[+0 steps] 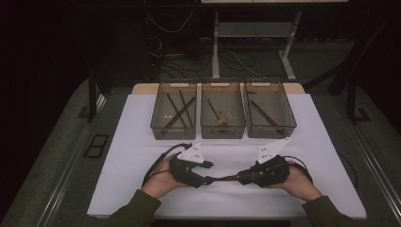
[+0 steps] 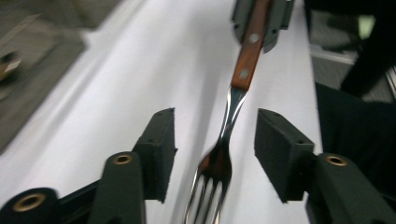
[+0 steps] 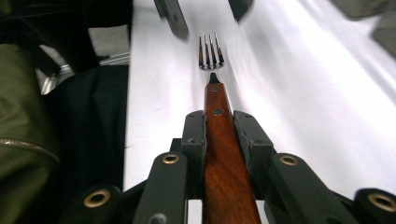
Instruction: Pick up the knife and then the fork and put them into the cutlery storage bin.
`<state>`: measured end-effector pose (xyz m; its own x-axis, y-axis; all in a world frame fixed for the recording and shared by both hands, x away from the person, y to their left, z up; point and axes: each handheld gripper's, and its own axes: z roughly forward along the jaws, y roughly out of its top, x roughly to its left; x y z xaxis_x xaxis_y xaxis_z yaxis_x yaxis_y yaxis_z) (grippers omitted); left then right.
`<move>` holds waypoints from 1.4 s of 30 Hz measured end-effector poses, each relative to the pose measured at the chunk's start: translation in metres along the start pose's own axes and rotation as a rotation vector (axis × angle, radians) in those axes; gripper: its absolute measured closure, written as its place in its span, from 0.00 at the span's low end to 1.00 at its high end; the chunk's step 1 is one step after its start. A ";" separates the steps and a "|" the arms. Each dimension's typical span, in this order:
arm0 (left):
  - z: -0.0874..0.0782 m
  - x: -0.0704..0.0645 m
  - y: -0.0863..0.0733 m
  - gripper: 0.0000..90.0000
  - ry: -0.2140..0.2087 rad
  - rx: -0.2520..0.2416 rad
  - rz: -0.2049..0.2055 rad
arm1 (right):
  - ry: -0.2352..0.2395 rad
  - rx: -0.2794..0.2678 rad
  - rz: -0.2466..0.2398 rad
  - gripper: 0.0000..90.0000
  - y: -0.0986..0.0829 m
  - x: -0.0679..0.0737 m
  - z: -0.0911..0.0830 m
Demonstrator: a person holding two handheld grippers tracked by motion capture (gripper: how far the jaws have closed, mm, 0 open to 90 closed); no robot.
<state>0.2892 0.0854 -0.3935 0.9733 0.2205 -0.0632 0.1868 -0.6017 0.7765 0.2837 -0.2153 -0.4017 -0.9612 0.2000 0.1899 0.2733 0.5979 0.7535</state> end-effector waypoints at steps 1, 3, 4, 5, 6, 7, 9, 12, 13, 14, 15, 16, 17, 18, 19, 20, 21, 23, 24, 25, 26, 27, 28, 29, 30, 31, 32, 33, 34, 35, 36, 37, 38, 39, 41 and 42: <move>-0.004 0.002 -0.004 0.49 0.022 -0.014 -0.018 | -0.009 -0.003 0.007 0.84 -0.001 -0.001 -0.001; -0.013 0.007 -0.011 0.45 0.048 -0.036 -0.044 | -0.029 -0.013 0.026 0.84 -0.004 -0.004 -0.004; -0.016 0.009 -0.014 0.43 0.067 -0.042 -0.056 | -0.034 -0.018 0.036 0.84 -0.005 -0.006 -0.006; -0.019 0.012 -0.018 0.41 0.082 -0.046 -0.070 | -0.045 -0.020 0.042 0.84 -0.007 -0.007 -0.008; -0.023 0.013 -0.021 0.40 0.094 -0.049 -0.085 | -0.057 -0.022 0.048 0.84 -0.008 -0.009 -0.009; -0.025 0.014 -0.025 0.39 0.112 -0.056 -0.098 | -0.068 -0.024 0.054 0.84 -0.009 -0.010 -0.011; -0.029 0.015 -0.034 0.37 0.128 -0.062 -0.129 | -0.090 -0.029 0.063 0.84 -0.011 -0.013 -0.014; -0.033 0.013 -0.046 0.33 0.171 -0.065 -0.157 | -0.111 -0.041 0.079 0.84 -0.014 -0.017 -0.019; -0.034 0.013 -0.051 0.32 0.179 -0.068 -0.168 | -0.120 -0.043 0.082 0.84 -0.015 -0.018 -0.020; -0.034 0.012 -0.055 0.30 0.191 -0.079 -0.185 | -0.128 -0.045 0.081 0.84 -0.015 -0.019 -0.022; -0.034 0.012 -0.059 0.27 0.203 -0.079 -0.193 | -0.133 -0.048 0.087 0.84 -0.016 -0.020 -0.023; -0.034 0.011 -0.062 0.23 0.219 -0.073 -0.200 | -0.140 -0.051 0.092 0.84 -0.017 -0.021 -0.024; -0.033 0.011 -0.064 0.20 0.229 -0.069 -0.203 | -0.146 -0.054 0.095 0.84 -0.018 -0.022 -0.025; -0.033 0.011 -0.067 0.17 0.236 -0.068 -0.199 | -0.149 -0.056 0.101 0.84 -0.018 -0.023 -0.026; -0.032 0.009 -0.069 0.14 0.246 -0.068 -0.202 | -0.154 -0.060 0.102 0.84 -0.019 -0.024 -0.027; -0.031 0.009 -0.070 0.12 0.256 -0.067 -0.203 | -0.163 -0.062 0.106 0.84 -0.020 -0.025 -0.029; -0.030 0.008 -0.072 0.10 0.261 -0.072 -0.206 | -0.170 -0.064 0.110 0.84 -0.020 -0.026 -0.030; -0.028 0.007 -0.075 0.05 0.273 -0.079 -0.224 | -0.190 -0.073 0.120 0.84 -0.022 -0.027 -0.032; -0.027 0.006 -0.077 0.03 0.276 -0.075 -0.232 | -0.199 -0.075 0.126 0.84 -0.022 -0.028 -0.034; -0.026 0.006 -0.078 0.01 0.279 -0.068 -0.239 | -0.208 -0.079 0.129 0.84 -0.023 -0.028 -0.035; -0.026 0.006 -0.079 0.00 0.280 -0.068 -0.251 | -0.215 -0.083 0.134 0.84 -0.023 -0.029 -0.037; -0.025 0.006 -0.080 0.00 0.282 -0.067 -0.256 | -0.222 -0.088 0.141 0.84 -0.024 -0.030 -0.038; -0.025 0.006 -0.080 0.00 0.287 -0.066 -0.261 | -0.229 -0.094 0.145 0.84 -0.024 -0.031 -0.039; -0.025 0.007 -0.080 0.00 0.289 -0.067 -0.265 | -0.234 -0.100 0.147 0.84 -0.025 -0.031 -0.041; -0.026 0.007 -0.080 0.00 0.290 -0.069 -0.269 | -0.237 -0.105 0.151 0.84 -0.025 -0.032 -0.042; -0.026 0.007 -0.079 0.00 0.295 -0.067 -0.269 | -0.239 -0.111 0.158 0.84 -0.025 -0.032 -0.043; -0.027 0.008 -0.079 0.00 0.296 -0.062 -0.270 | -0.241 -0.117 0.155 0.84 -0.025 -0.032 -0.044; -0.027 0.008 -0.079 0.00 0.296 -0.062 -0.271 | -0.245 -0.124 0.160 0.84 -0.025 -0.032 -0.046; -0.027 0.008 -0.079 0.00 0.296 -0.058 -0.272 | -0.247 -0.129 0.159 0.84 -0.025 -0.032 -0.047; -0.027 0.007 -0.079 0.00 0.294 -0.058 -0.271 | -0.248 -0.132 0.163 0.84 -0.025 -0.032 -0.049; -0.026 0.007 -0.079 0.00 0.293 -0.059 -0.271 | -0.253 -0.138 0.162 0.84 -0.025 -0.032 -0.050; -0.026 0.007 -0.078 0.00 0.291 -0.057 -0.268 | -0.257 -0.142 0.163 0.84 -0.024 -0.033 -0.052; -0.026 0.007 -0.078 0.00 0.291 -0.055 -0.265 | -0.262 -0.147 0.163 0.84 -0.024 -0.033 -0.054; -0.025 0.006 -0.078 0.00 0.292 -0.059 -0.262 | -0.267 -0.151 0.164 0.84 -0.024 -0.033 -0.056; -0.025 0.006 -0.078 0.00 0.291 -0.059 -0.252 | -0.273 -0.167 0.166 0.84 -0.024 -0.034 -0.061; -0.025 0.006 -0.078 0.00 0.289 -0.057 -0.248 | -0.272 -0.176 0.170 0.84 -0.023 -0.034 -0.064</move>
<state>0.2768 0.1526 -0.4385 0.8203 0.5662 -0.0805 0.3961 -0.4611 0.7940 0.3076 -0.2853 -0.3857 -0.8513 0.4980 0.1650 0.3946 0.4006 0.8269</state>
